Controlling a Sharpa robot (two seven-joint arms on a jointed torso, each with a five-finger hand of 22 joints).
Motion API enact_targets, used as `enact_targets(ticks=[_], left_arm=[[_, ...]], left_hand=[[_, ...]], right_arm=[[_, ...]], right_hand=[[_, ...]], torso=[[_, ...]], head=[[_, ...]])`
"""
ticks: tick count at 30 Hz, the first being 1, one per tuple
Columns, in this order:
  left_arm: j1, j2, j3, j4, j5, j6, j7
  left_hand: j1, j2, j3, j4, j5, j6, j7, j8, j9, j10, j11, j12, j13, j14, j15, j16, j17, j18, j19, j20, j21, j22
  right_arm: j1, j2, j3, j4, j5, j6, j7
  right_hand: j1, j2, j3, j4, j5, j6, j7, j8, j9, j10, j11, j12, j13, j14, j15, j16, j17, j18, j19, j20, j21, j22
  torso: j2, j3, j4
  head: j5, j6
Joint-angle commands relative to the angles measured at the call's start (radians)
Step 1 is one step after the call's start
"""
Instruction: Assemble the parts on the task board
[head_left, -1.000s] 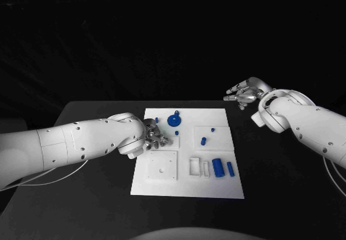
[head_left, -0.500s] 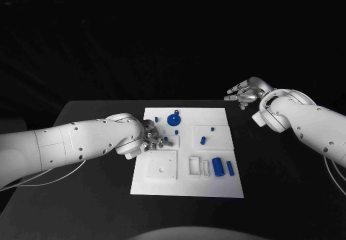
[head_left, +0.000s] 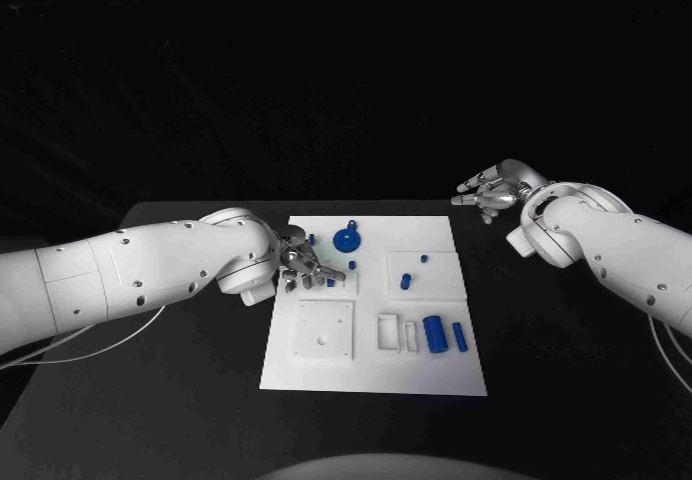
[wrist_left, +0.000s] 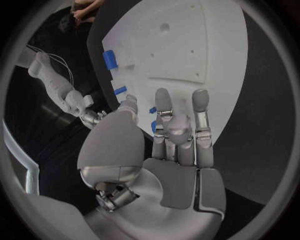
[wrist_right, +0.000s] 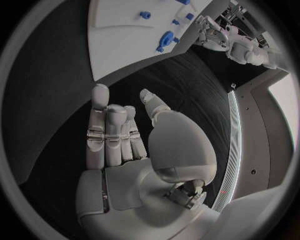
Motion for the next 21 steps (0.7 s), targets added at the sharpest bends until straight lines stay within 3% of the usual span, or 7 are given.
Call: enact_targets(ticks=[1, 3, 7, 11, 14, 17, 21], left_arm=[[0.025, -0.009, 0.008, -0.004, 0.048, 0.045, 0.024], [0.042, -0.013, 0.011, -0.015, 0.055, 0.054, 0.023], [0.063, -0.010, 0.014, -0.049, 0.067, 0.073, 0.022], [0.077, 0.005, 0.018, -0.105, 0.079, 0.087, 0.030], [0.081, 0.026, 0.030, -0.152, 0.082, 0.085, 0.043], [0.084, 0.053, 0.041, -0.207, 0.079, 0.084, 0.053], [0.087, 0.089, 0.048, -0.289, 0.056, 0.097, 0.057]], left_hand=[[0.000, 0.009, 0.004, -0.008, -0.003, -0.068, 0.022, 0.005, -0.135, 0.047, 0.017, -0.008, 0.020, -0.002, 0.008, 0.005, 0.004, -0.007, 0.005, 0.006, -0.007, 0.009], [0.006, 0.025, 0.010, -0.028, -0.003, -0.062, 0.024, 0.002, -0.217, 0.047, 0.017, -0.017, 0.032, -0.004, 0.008, 0.004, -0.001, -0.002, 0.007, 0.008, -0.014, 0.011], [0.013, 0.050, 0.016, -0.062, 0.014, -0.058, 0.026, 0.000, -0.250, 0.046, 0.018, -0.023, 0.043, -0.005, 0.007, 0.001, -0.007, 0.000, 0.010, 0.008, -0.018, 0.012], [0.006, 0.104, -0.001, -0.140, 0.100, -0.055, 0.026, 0.001, -0.272, 0.046, 0.017, -0.031, 0.057, -0.006, 0.005, 0.001, -0.013, 0.000, 0.015, 0.007, -0.023, 0.014], [0.024, 0.141, -0.029, -0.200, 0.201, -0.081, 0.029, 0.003, -0.290, 0.044, 0.016, -0.066, 0.053, -0.018, 0.002, -0.029, -0.057, -0.004, 0.013, 0.002, -0.035, 0.010], [0.024, 0.156, -0.042, -0.217, 0.205, -0.103, 0.037, 0.001, -0.305, 0.044, 0.019, -0.067, 0.059, -0.018, 0.004, -0.030, -0.060, -0.004, 0.016, 0.003, -0.039, 0.010], [0.019, 0.175, -0.064, -0.241, 0.206, -0.100, 0.037, 0.001, -0.326, 0.044, 0.018, -0.072, 0.070, -0.019, 0.004, -0.030, -0.067, -0.004, 0.020, 0.003, -0.048, 0.013]], right_arm=[[-0.002, 0.002, 0.000, -0.006, 0.010, 0.025, 0.015], [-0.002, 0.003, 0.000, -0.008, 0.011, 0.026, 0.015], [-0.003, 0.005, 0.000, -0.010, 0.011, 0.028, 0.015], [-0.004, 0.008, 0.000, -0.012, 0.012, 0.027, 0.016], [-0.004, 0.010, 0.000, -0.012, 0.012, 0.027, 0.017], [-0.005, 0.012, 0.000, -0.013, 0.012, 0.025, 0.017], [-0.005, 0.015, 0.000, -0.013, 0.012, 0.014, 0.018]], right_hand=[[0.001, -0.001, -0.006, -0.001, 0.005, -0.007, 0.000, -0.001, -0.001, -0.005, 0.000, -0.004, -0.001, -0.009, 0.001, -0.003, -0.001, 0.020, 0.031, 0.008, -0.003, -0.001], [-0.001, 0.001, -0.008, 0.001, 0.006, -0.006, 0.000, -0.001, 0.000, -0.005, 0.000, -0.004, -0.002, -0.008, 0.001, -0.004, -0.003, 0.020, 0.032, 0.008, -0.009, -0.005], [-0.001, 0.001, -0.008, 0.001, 0.006, -0.006, 0.000, -0.001, 0.000, -0.005, 0.000, -0.004, -0.002, -0.008, 0.001, -0.004, -0.003, 0.020, 0.032, 0.008, -0.009, -0.005], [-0.003, 0.002, -0.009, 0.002, 0.007, -0.006, 0.000, -0.001, -0.001, -0.006, 0.000, -0.004, -0.004, -0.008, 0.001, -0.005, -0.005, 0.019, 0.033, 0.008, -0.010, -0.006], [-0.005, 0.004, -0.010, 0.004, 0.010, -0.008, 0.000, -0.001, -0.001, -0.007, 0.000, -0.005, -0.004, -0.008, 0.001, -0.006, -0.006, 0.019, 0.033, 0.008, -0.013, -0.008], [-0.005, 0.004, -0.010, 0.004, 0.013, -0.009, 0.000, -0.001, -0.001, -0.007, 0.000, -0.005, -0.005, -0.007, 0.001, -0.005, -0.006, 0.019, 0.033, 0.008, -0.014, -0.008], [-0.005, 0.004, -0.009, 0.005, 0.023, -0.008, 0.000, -0.001, -0.001, -0.006, 0.000, -0.004, -0.005, -0.007, 0.001, -0.006, -0.007, 0.020, 0.034, 0.008, -0.013, -0.009]], torso=[[0.000, 0.0003, -0.0026], [0.000, 0.0007, -0.0025], [0.000, 0.0013, -0.0011], [0.002, 0.0000, -0.0031], [0.004, 0.0007, -0.0042], [0.006, -0.0002, -0.0070], [0.009, 0.0012, -0.0125]], head=[[0.005, 0.009], [0.005, 0.011], [0.005, 0.015], [0.007, 0.022], [0.010, 0.025], [0.020, 0.032], [0.022, 0.042]])
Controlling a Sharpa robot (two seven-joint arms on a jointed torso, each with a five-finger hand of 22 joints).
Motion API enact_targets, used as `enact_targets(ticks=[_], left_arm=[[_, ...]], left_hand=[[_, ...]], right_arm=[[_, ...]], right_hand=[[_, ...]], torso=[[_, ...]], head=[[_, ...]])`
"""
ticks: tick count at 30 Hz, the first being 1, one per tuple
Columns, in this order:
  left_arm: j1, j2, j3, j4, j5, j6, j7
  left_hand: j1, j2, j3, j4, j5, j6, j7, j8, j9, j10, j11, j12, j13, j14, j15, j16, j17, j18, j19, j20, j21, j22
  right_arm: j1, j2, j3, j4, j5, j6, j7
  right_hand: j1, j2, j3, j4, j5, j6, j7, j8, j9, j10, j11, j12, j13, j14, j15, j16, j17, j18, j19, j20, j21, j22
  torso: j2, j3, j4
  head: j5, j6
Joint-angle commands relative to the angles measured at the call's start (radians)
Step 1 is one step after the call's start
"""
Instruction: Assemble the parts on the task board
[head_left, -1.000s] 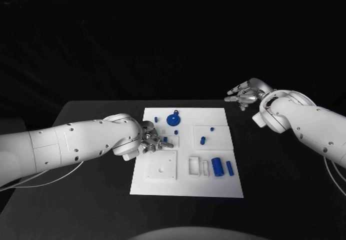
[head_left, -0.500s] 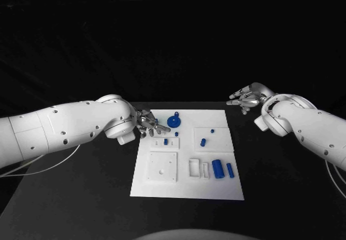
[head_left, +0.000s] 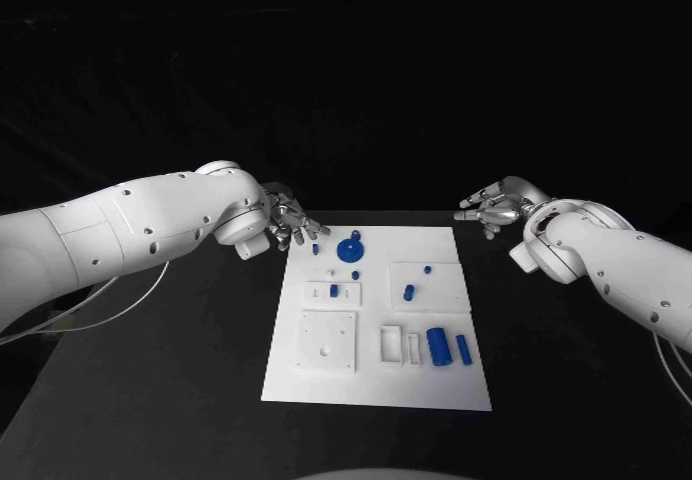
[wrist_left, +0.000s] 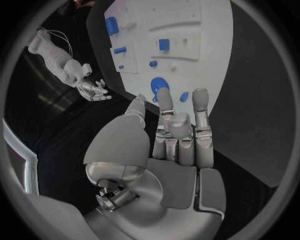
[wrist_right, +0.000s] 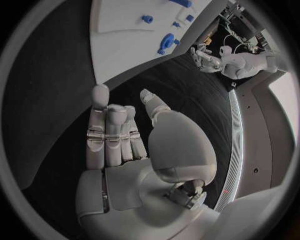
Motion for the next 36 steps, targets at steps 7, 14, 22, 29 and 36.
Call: enact_targets(ticks=[7, 14, 22, 29, 36], left_arm=[[0.006, 0.057, 0.005, -0.141, -0.048, 0.047, 0.034], [0.003, 0.096, 0.005, -0.204, -0.070, 0.080, 0.032], [-0.018, 0.133, 0.004, -0.271, -0.106, 0.108, 0.033], [-0.038, 0.156, 0.004, -0.322, -0.093, 0.134, 0.045], [-0.050, 0.170, 0.003, -0.345, -0.075, 0.139, 0.057]], left_hand=[[-0.013, 0.006, -0.006, 0.004, -0.009, -0.009, 0.002, 0.001, -0.010, 0.041, 0.007, -0.013, 0.005, -0.007, 0.000, -0.007, -0.011, -0.003, 0.009, 0.000, -0.011, 0.014], [-0.016, 0.004, 0.004, 0.021, -0.016, -0.023, 0.007, 0.000, -0.017, 0.039, 0.010, -0.019, 0.009, -0.014, 0.001, -0.010, -0.021, -0.003, 0.009, 0.000, -0.014, 0.016], [-0.019, 0.014, -0.001, 0.025, -0.018, -0.026, 0.008, 0.001, -0.023, 0.040, 0.011, -0.028, 0.010, -0.016, 0.002, -0.015, -0.033, -0.002, 0.009, 0.001, -0.016, 0.016], [-0.041, 0.016, -0.009, 0.041, -0.078, -0.035, 0.011, 0.001, -0.026, 0.038, 0.013, -0.031, 0.012, -0.021, 0.004, -0.015, -0.037, -0.002, 0.007, 0.002, -0.018, 0.016], [-0.081, -0.098, 0.072, 0.191, -0.206, -0.047, 0.012, 0.001, -0.036, 0.040, 0.014, -0.038, 0.013, -0.025, 0.002, -0.013, -0.037, -0.007, 0.007, -0.002, -0.020, 0.016]], right_arm=[[-0.001, 0.009, 0.000, 0.000, 0.011, -0.056, 0.038], [0.000, 0.015, 0.001, -0.005, 0.057, -0.091, 0.076], [0.000, 0.020, 0.001, -0.004, 0.099, -0.117, 0.111], [0.000, 0.022, 0.001, 0.003, 0.119, -0.126, 0.124], [0.000, 0.024, 0.001, 0.004, 0.134, -0.125, 0.123]], right_hand=[[-0.004, 0.000, 0.001, -0.003, 0.037, -0.012, 0.003, 0.000, -0.001, -0.009, 0.000, -0.009, -0.006, -0.010, 0.001, -0.013, -0.008, 0.021, 0.034, 0.008, -0.010, -0.005], [-0.007, -0.002, 0.013, -0.013, 0.054, -0.011, 0.004, -0.001, -0.001, -0.023, 0.002, -0.128, -0.140, -0.067, 0.008, -0.163, -0.172, 0.005, -0.005, 0.017, -0.137, -0.137], [-0.006, -0.003, 0.022, -0.013, 0.067, -0.014, 0.013, 0.000, -0.001, -0.040, 0.021, -0.267, -0.457, -0.165, 0.037, -0.237, -0.385, -0.013, -0.097, 0.044, -0.139, -0.451], [-0.020, -0.001, 0.018, -0.002, 0.093, -0.029, 0.022, 0.001, 0.000, -0.100, 0.047, -0.274, -0.559, -0.244, 0.063, -0.258, -0.483, -0.021, -0.164, 0.067, -0.145, -0.579], [-0.022, -0.011, 0.002, 0.027, 0.133, -0.045, 0.039, 0.004, 0.001, -0.105, 0.098, -0.508, -0.851, -0.303, 0.127, -0.466, -0.736, -0.012, -0.345, 0.143, -0.132, -0.856]], torso=[[0.010, 0.0002, -0.0080], [0.013, -0.0019, -0.0078], [0.014, -0.0027, -0.0109], [0.014, -0.0016, -0.0100], [0.014, -0.0016, -0.0107]], head=[[0.006, 0.021], [-0.002, 0.028], [0.004, 0.024], [0.001, 0.023], [-0.001, 0.022]])
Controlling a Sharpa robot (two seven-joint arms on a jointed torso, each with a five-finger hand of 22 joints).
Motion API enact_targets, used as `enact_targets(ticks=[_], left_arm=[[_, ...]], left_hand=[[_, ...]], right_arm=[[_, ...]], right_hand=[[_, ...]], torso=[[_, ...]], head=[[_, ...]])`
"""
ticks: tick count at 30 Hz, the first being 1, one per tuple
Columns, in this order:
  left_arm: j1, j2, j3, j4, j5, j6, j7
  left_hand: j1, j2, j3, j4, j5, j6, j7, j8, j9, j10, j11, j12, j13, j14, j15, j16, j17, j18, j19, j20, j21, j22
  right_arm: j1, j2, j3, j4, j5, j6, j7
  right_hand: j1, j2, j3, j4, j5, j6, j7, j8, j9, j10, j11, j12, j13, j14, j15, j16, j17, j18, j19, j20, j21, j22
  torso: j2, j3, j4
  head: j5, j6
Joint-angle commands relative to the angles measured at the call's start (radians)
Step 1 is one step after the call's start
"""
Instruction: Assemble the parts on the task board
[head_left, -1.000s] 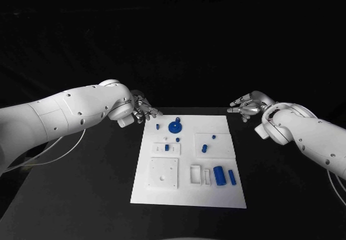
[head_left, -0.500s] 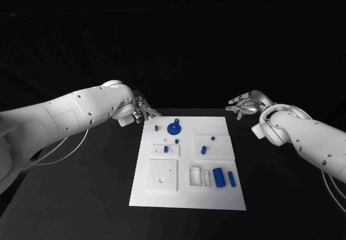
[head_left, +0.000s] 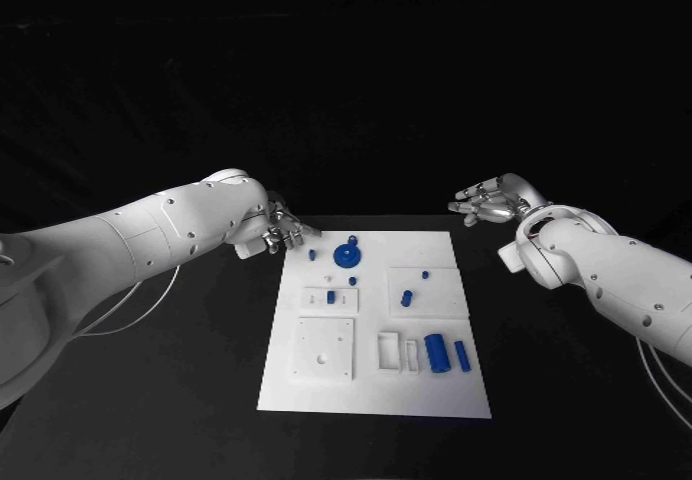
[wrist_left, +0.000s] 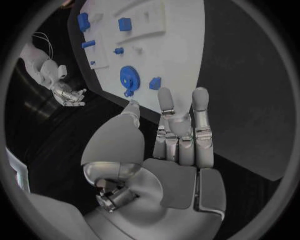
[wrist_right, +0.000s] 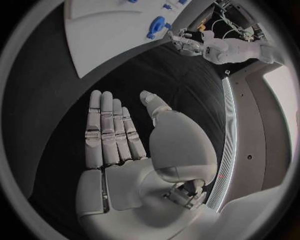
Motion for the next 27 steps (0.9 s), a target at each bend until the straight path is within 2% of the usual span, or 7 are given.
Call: enact_targets(ticks=[1, 2, 3, 6, 11, 18, 27], left_arm=[[-0.004, 0.008, 0.000, -0.008, 0.015, 0.030, 0.025], [-0.006, 0.009, 0.000, -0.011, 0.017, 0.031, 0.027], [-0.008, 0.010, 0.000, -0.014, 0.019, 0.032, 0.028], [-0.012, 0.014, 0.000, -0.022, 0.023, 0.037, 0.031], [-0.016, 0.020, 0.000, -0.031, 0.028, 0.047, 0.033], [-0.019, 0.022, 0.000, -0.032, 0.030, 0.078, 0.031], [-0.025, 0.032, 0.000, -0.040, 0.037, 0.098, 0.034]], left_hand=[[0.008, -0.008, -0.004, 0.021, -0.003, -0.009, 0.001, 0.001, -0.003, 0.041, 0.007, -0.003, 0.001, -0.006, -0.002, -0.001, 0.000, -0.007, 0.000, -0.002, -0.007, 0.017], [0.008, -0.008, -0.004, 0.022, -0.003, -0.009, 0.001, 0.001, -0.003, 0.041, 0.007, -0.003, 0.001, -0.006, -0.002, -0.001, 0.001, -0.007, 0.000, -0.002, -0.007, 0.017], [0.010, -0.005, -0.005, 0.023, -0.003, -0.009, 0.001, 0.001, -0.004, 0.041, 0.007, -0.003, 0.001, -0.006, -0.002, 0.000, 0.001, -0.007, 0.000, -0.002, -0.007, 0.017], [0.015, 0.008, -0.009, 0.018, -0.002, -0.009, 0.001, 0.002, -0.005, 0.040, 0.007, -0.002, 0.003, -0.006, -0.001, 0.000, 0.002, -0.007, 0.000, -0.001, -0.007, 0.017], [0.027, 0.045, -0.015, -0.021, 0.000, -0.011, 0.003, 0.002, -0.003, 0.038, 0.008, -0.002, 0.005, -0.007, 0.001, -0.001, -0.003, -0.004, 0.000, 0.002, -0.008, 0.017], [0.070, 0.140, -0.063, -0.163, 0.171, -0.008, 0.002, 0.002, 0.011, 0.037, 0.008, -0.003, 0.010, -0.009, 0.002, 0.003, -0.008, -0.001, -0.002, 0.004, -0.007, 0.018], [0.075, 0.178, -0.103, -0.212, 0.195, -0.010, 0.001, 0.001, 0.008, 0.036, 0.007, -0.006, 0.013, -0.011, 0.001, 0.006, -0.014, -0.002, -0.003, 0.004, -0.006, 0.017]], right_arm=[[0.000, 0.001, 0.000, 0.003, 0.028, -0.008, 0.021], [0.000, 0.002, 0.000, 0.003, 0.031, -0.008, 0.022], [0.000, 0.002, 0.000, 0.003, 0.033, -0.009, 0.023], [0.000, 0.003, 0.000, 0.003, 0.038, -0.012, 0.027], [0.000, 0.005, 0.000, 0.003, 0.046, -0.016, 0.032], [0.000, 0.008, 0.000, 0.001, 0.053, -0.016, 0.037], [0.000, 0.010, 0.000, 0.000, 0.054, -0.016, 0.032]], right_hand=[[-0.002, -0.005, -0.004, 0.011, 0.005, -0.006, 0.007, -0.003, -0.001, 0.025, 0.007, -0.073, -0.112, 0.006, 0.018, -0.076, -0.098, -0.003, -0.023, 0.022, -0.007, -0.120], [-0.004, -0.006, -0.006, 0.013, 0.008, -0.007, 0.009, -0.003, -0.001, 0.017, 0.012, -0.088, -0.121, -0.004, 0.024, -0.093, -0.115, -0.007, -0.036, 0.027, -0.009, -0.142], [0.019, -0.009, -0.022, 0.026, 0.009, -0.005, 0.007, 0.002, 0.001, 0.074, 0.011, -0.202, -0.113, 0.085, 0.026, -0.180, -0.288, 0.014, -0.002, 0.041, 0.031, -0.411], [0.006, -0.010, -0.025, 0.035, 0.038, -0.009, 0.013, -0.003, -0.001, 0.039, 0.027, -0.222, -0.122, 0.018, 0.047, -0.202, -0.301, -0.009, -0.042, 0.051, 0.001, -0.432], [0.010, -0.014, -0.021, 0.044, 0.044, -0.010, 0.015, -0.003, -0.001, 0.020, 0.038, -0.256, -0.123, -0.018, 0.061, -0.218, -0.318, -0.006, -0.083, 0.068, -0.003, -0.440], [0.014, -0.014, -0.018, 0.047, 0.047, -0.010, 0.015, -0.003, -0.001, 0.025, 0.038, -0.265, -0.123, -0.015, 0.061, -0.224, -0.319, -0.004, -0.084, 0.070, -0.003, -0.440], [0.017, -0.014, -0.008, 0.045, 0.058, -0.010, 0.015, -0.003, -0.001, 0.026, 0.039, -0.271, -0.123, -0.015, 0.061, -0.228, -0.319, -0.004, -0.087, 0.070, -0.003, -0.440]], torso=[[0.000, 0.0008, -0.0004], [-0.001, 0.0011, 0.0002], [-0.001, 0.0011, 0.0003], [-0.001, 0.0014, 0.0009], [0.000, 0.0010, 0.0014], [-0.001, 0.0006, 0.0019], [0.000, 0.0002, 0.0019]], head=[[-0.001, -0.002], [-0.002, -0.003], [-0.002, -0.003], [-0.002, -0.004], [-0.001, -0.002], [0.000, -0.004], [0.001, -0.007]])
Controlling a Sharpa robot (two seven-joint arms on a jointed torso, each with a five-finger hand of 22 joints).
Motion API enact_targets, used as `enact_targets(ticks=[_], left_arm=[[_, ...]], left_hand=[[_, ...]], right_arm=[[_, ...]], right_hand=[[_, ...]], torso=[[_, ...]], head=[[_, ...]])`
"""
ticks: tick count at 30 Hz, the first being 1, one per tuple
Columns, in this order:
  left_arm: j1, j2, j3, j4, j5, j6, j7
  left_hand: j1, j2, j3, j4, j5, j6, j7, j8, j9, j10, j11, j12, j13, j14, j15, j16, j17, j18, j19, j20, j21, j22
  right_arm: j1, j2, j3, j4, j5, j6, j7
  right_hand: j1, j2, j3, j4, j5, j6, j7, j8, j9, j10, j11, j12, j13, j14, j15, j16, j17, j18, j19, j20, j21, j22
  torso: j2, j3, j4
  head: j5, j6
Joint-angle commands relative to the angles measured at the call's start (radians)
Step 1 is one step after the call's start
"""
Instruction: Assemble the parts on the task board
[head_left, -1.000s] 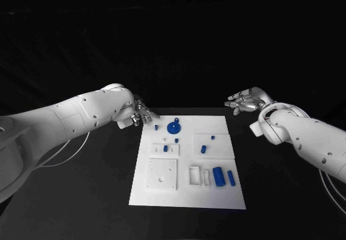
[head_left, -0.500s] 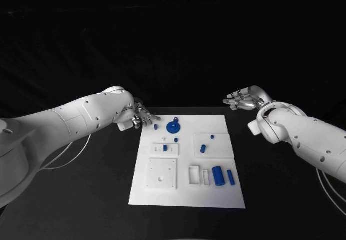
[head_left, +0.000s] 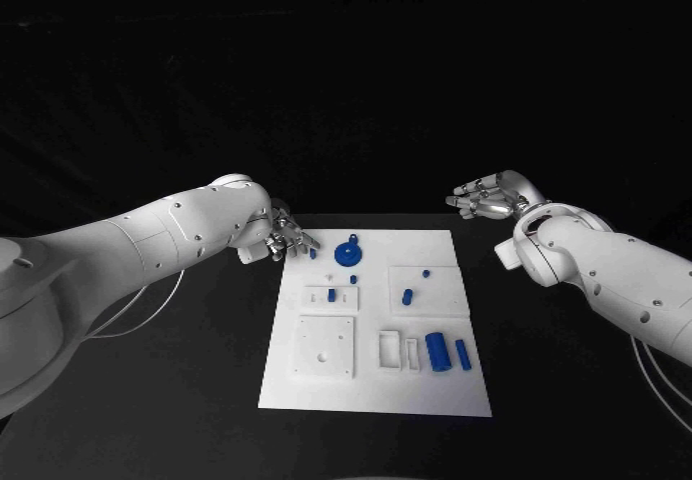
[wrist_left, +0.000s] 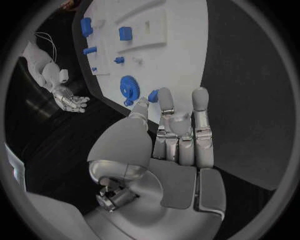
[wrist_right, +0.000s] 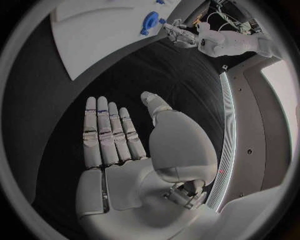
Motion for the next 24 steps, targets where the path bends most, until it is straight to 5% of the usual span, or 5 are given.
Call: enact_targets(ticks=[1, 15, 24], left_arm=[[-0.002, 0.007, 0.000, -0.001, 0.014, 0.034, 0.013], [-0.004, 0.009, 0.000, -0.006, 0.015, 0.039, 0.011], [-0.004, 0.010, 0.000, -0.007, 0.016, 0.033, 0.009]], left_hand=[[-0.002, 0.011, 0.000, -0.002, 0.002, -0.007, -0.002, 0.001, -0.002, 0.036, 0.007, -0.006, 0.002, -0.008, -0.002, 0.005, -0.002, -0.002, -0.003, 0.004, -0.001, 0.017], [-0.005, 0.013, -0.005, -0.001, -0.002, -0.009, -0.002, 0.001, -0.002, 0.036, 0.008, -0.007, 0.002, -0.009, -0.002, 0.005, -0.004, -0.002, -0.003, 0.004, -0.001, 0.017], [0.021, 0.049, 0.010, -0.011, -0.020, -0.008, -0.004, 0.002, 0.000, 0.036, 0.006, -0.008, 0.003, -0.008, -0.002, 0.006, -0.006, -0.001, -0.002, 0.004, -0.001, 0.017]], right_arm=[[0.000, 0.002, 0.000, 0.000, 0.005, -0.001, 0.010], [0.000, 0.007, 0.000, -0.006, -0.002, 0.007, 0.000], [0.000, 0.009, 0.000, -0.007, -0.002, 0.012, -0.001]], right_hand=[[0.008, -0.005, 0.010, -0.002, 0.011, -0.001, 0.006, -0.003, -0.001, 0.002, 0.002, -0.007, -0.002, -0.002, -0.001, -0.006, -0.001, -0.005, -0.007, 0.001, 0.000, -0.001], [0.005, -0.007, 0.021, -0.006, 0.016, -0.003, 0.007, -0.003, -0.001, -0.001, 0.003, -0.013, -0.002, -0.005, 0.001, -0.011, -0.001, -0.005, -0.013, 0.002, 0.000, -0.001], [0.003, -0.006, 0.023, -0.006, 0.016, -0.002, 0.006, -0.002, -0.001, -0.001, 0.003, -0.013, -0.002, -0.006, 0.002, -0.011, -0.001, -0.005, -0.014, 0.003, 0.000, -0.001]], torso=[[0.001, -0.0006, -0.0006], [0.001, 0.0000, 0.0000], [0.001, -0.0004, -0.0005]], head=[[0.000, -0.002], [-0.001, -0.005], [-0.001, -0.006]])
